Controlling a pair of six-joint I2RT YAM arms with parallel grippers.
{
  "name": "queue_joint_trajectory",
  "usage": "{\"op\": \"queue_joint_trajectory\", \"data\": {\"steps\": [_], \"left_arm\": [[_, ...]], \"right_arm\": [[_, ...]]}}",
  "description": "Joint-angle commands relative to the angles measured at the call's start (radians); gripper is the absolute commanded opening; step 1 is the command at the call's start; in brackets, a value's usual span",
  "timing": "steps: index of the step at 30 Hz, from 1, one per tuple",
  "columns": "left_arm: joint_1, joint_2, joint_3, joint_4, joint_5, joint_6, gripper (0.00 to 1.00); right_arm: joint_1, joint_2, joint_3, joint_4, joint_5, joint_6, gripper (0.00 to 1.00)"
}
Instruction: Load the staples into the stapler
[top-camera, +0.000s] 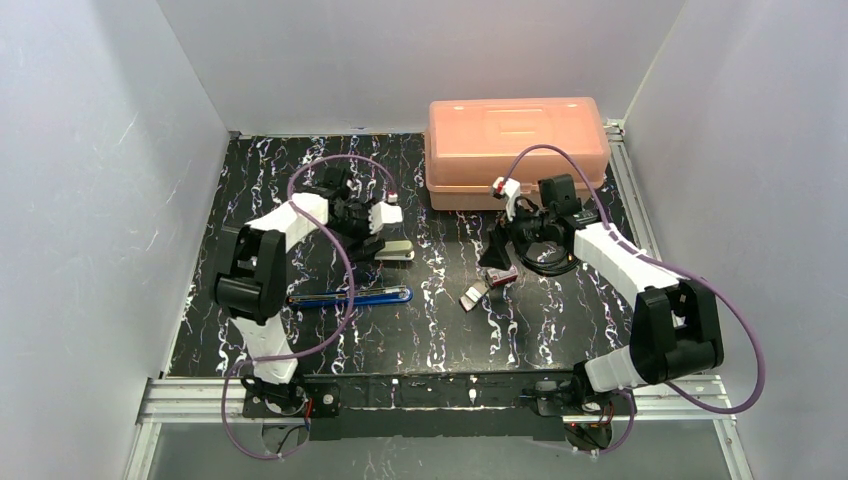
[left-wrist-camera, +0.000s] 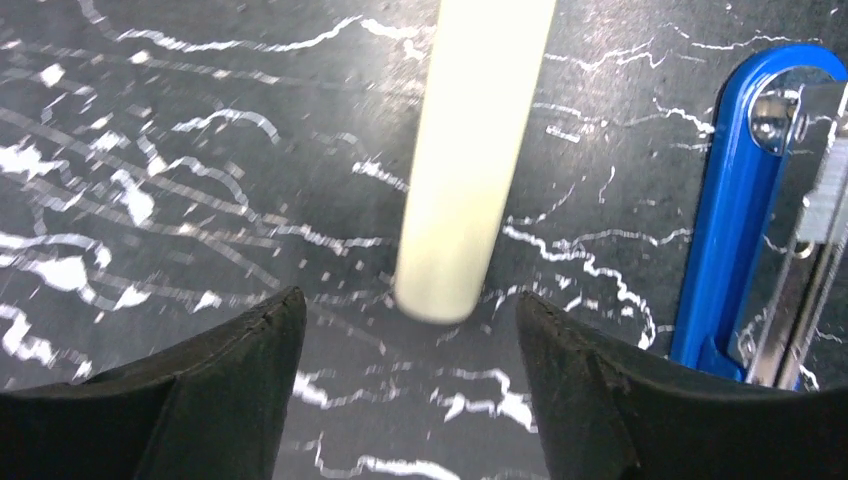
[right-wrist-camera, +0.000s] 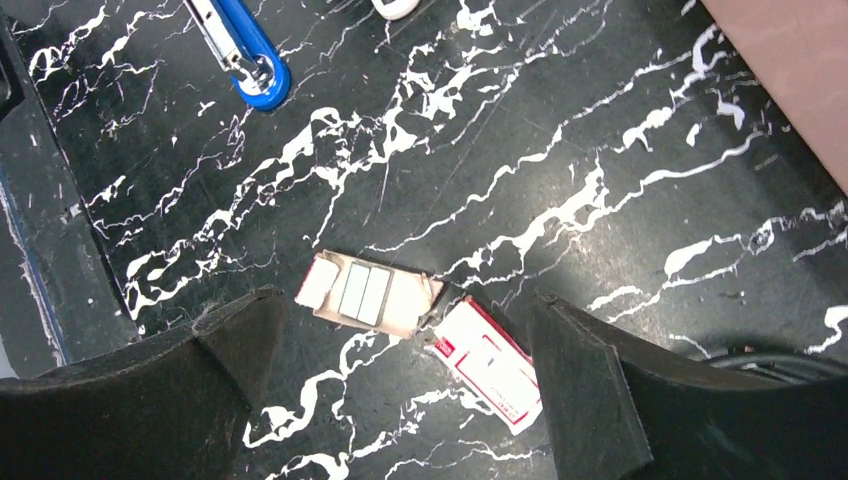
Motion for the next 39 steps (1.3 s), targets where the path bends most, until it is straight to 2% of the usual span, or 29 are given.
{"op": "queue_joint_trajectory", "data": {"steps": [1,6,10,15,22,29,34,39], "left_arm": [[0.071,-0.156,-0.001,-0.065,0.071,-0.031,0.76],[0.195,-0.293,-0.052,-0.105,0.154,-0.122,0.78],[0.307,-0.41,-0.128,-0.072,0.192,-0.233,0.79],[0.444,-0.506,-0.196,-0.1,0.253,-0.26,0.82],[0.62,-0.519,-0.187,-0.201,0.291,-0.145,0.86],[0.714,-0.455,-0.159,-0.294,0.275,0.024,0.85],[0.752,-0.389,-0.129,-0.418,0.221,0.253,0.82],[0.777,-0.324,-0.089,-0.522,0.183,0.387,0.79]], "right_arm": [[0.066,0.018,0.069,0.029,0.043,-0.021,0.97],[0.238,0.084,0.141,0.056,0.143,-0.059,0.97],[0.368,0.17,0.193,0.098,0.176,-0.071,0.97],[0.483,0.306,0.28,0.103,0.198,-0.106,0.97],[0.553,0.452,0.364,0.093,0.228,-0.16,0.96],[0.6,0.542,0.414,0.073,0.233,-0.203,0.88],[0.63,0.568,0.425,0.055,0.259,-0.226,0.71],[0.647,0.562,0.411,0.053,0.277,-0.228,0.54]]}}
